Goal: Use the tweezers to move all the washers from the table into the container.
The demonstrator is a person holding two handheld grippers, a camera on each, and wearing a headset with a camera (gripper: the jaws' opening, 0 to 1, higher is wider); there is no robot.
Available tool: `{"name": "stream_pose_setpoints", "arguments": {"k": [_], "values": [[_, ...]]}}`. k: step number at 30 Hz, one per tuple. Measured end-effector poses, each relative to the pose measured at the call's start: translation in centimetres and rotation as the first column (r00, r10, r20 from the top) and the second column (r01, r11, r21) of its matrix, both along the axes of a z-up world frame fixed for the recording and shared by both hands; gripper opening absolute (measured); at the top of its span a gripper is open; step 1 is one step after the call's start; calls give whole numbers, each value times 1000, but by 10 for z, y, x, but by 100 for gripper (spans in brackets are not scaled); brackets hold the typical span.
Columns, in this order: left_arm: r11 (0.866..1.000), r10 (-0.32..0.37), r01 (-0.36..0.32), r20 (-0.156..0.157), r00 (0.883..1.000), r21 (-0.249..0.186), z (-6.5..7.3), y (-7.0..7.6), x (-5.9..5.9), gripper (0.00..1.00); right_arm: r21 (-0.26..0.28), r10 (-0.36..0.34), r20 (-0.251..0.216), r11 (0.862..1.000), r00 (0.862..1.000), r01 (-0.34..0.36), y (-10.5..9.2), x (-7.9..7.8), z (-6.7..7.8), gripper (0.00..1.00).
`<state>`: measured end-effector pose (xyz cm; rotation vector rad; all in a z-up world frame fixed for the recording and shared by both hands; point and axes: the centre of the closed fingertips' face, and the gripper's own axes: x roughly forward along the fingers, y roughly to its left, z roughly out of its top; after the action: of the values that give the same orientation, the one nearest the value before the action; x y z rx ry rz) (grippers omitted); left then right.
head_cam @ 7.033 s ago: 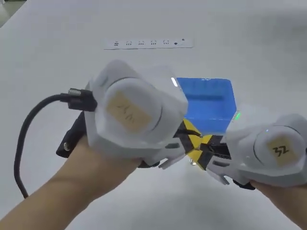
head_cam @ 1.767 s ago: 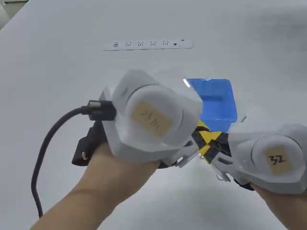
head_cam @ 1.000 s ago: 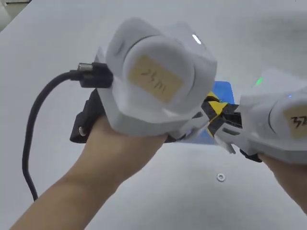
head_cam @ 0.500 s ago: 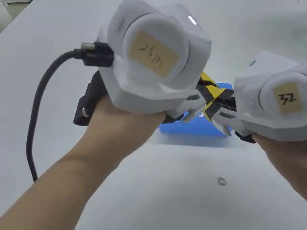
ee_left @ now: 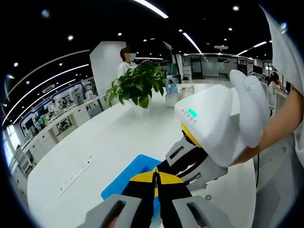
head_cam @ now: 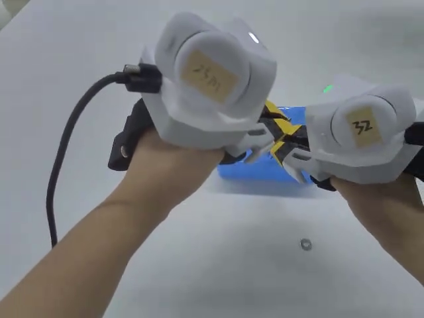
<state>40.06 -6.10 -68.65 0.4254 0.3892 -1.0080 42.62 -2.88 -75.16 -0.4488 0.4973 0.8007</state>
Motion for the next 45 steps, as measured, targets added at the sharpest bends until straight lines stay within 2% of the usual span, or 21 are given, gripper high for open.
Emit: {"name": "stream_pose_setpoints", "arguments": {"k": [4, 7, 11, 13, 15, 20, 26, 31, 37, 45], "values": [[1000, -3, 3, 0, 1000, -11, 6, 1, -2, 0, 5, -1, 9, 1000, 1000, 1, -2, -4, 5, 2], [1000, -15, 15, 3, 1000, -27, 17, 0, -9, 0, 21, 3, 24, 1000, 1000, -3, -7, -12, 16, 3], [997, -63, 63, 3, 998, -37, 30, -5, -26, 0, 55, -2, 43, 998, 999, 0, -15, -24, 29, 4], [995, -99, 99, -6, 995, -30, 31, -8, -33, 0, 68, 11, 25, 998, 1000, -13, -16, -34, 30, 4], [993, -115, 114, -6, 993, -31, 32, -10, -38, 0, 72, 14, 33, 997, 999, -17, -19, -42, 31, 4], [986, -165, 164, -29, 986, -19, 24, -19, -58, 0, 64, 27, -3, 998, 1000, -27, -26, -61, 24, 5], [980, -198, 198, -48, 979, -17, 17, -26, -75, 0, 67, 17, -46, 998, 999, -13, -31, -81, 16, 5], [973, -229, 229, -73, 971, -4, 4, -31, -87, 0, 33, 15, -81, 999, 997, -12, -37, -93, 2, 5], [968, -249, 251, -97, 964, 12, -7, -34, -94, 0, 43, -2, -135, 999, 991, 8, -38, -101, -9, 5], [970, -241, 244, -128, 962, 13, -23, -34, -98, 0, 16, -2, -164, 1000, 987, 5, -42, -106, -26, 5]]}}
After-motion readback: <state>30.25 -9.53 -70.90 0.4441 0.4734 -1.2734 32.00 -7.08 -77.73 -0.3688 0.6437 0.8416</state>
